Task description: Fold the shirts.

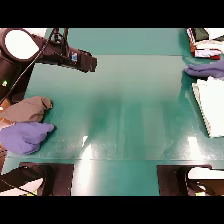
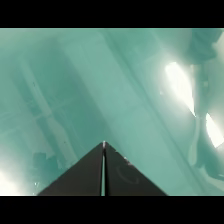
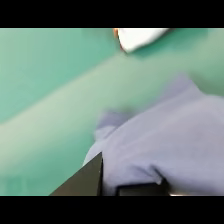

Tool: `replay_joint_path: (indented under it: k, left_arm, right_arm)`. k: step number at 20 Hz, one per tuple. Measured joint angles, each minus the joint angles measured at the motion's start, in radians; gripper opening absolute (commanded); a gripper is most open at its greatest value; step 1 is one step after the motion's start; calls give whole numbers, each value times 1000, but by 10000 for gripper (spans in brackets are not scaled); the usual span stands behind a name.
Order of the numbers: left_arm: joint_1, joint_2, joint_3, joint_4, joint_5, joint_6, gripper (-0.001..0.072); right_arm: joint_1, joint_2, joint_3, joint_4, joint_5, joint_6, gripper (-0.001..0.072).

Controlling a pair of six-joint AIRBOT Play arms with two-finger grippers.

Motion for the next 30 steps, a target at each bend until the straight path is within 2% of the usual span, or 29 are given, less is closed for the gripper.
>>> replay_joint_path:
  k: [6, 9, 12, 16, 20, 21, 23, 24, 30]
  left_arm:
    - [-2, 0, 0, 0, 3, -1, 26]
    - [-2, 0, 0, 0, 2, -1, 25]
    - [-2, 0, 0, 0, -6, -1, 25]
    - [-2, 0, 0, 0, -26, -1, 25]
    - [-2, 0, 0, 0, -37, 0, 25]
    - [-2, 0, 0, 0, -39, 1, 25]
    - [-2, 0, 0, 0, -40, 1, 25]
    - [-2, 0, 0, 0, -40, 2, 25]
    - [-2, 0, 0, 0, -45, 3, 25]
  right_arm:
    - [-15, 2, 238, 1, 45, -2, 19]
    - [-35, 19, 277, -2, 104, -2, 19]
    - [-72, 67, 217, -7, 153, -7, 19]
    - [-152, 155, 56, -13, 243, -65, 20]
    - [-237, 265, -157, -125, 341, -97, 23]
    - [-257, 294, -213, -171, 352, -100, 68]
    - [-299, 354, -325, -245, 375, -104, 387]
    - [-322, 380, -372, -274, 380, -105, 467]
    - [-410, 478, -513, -324, 378, -105, 472]
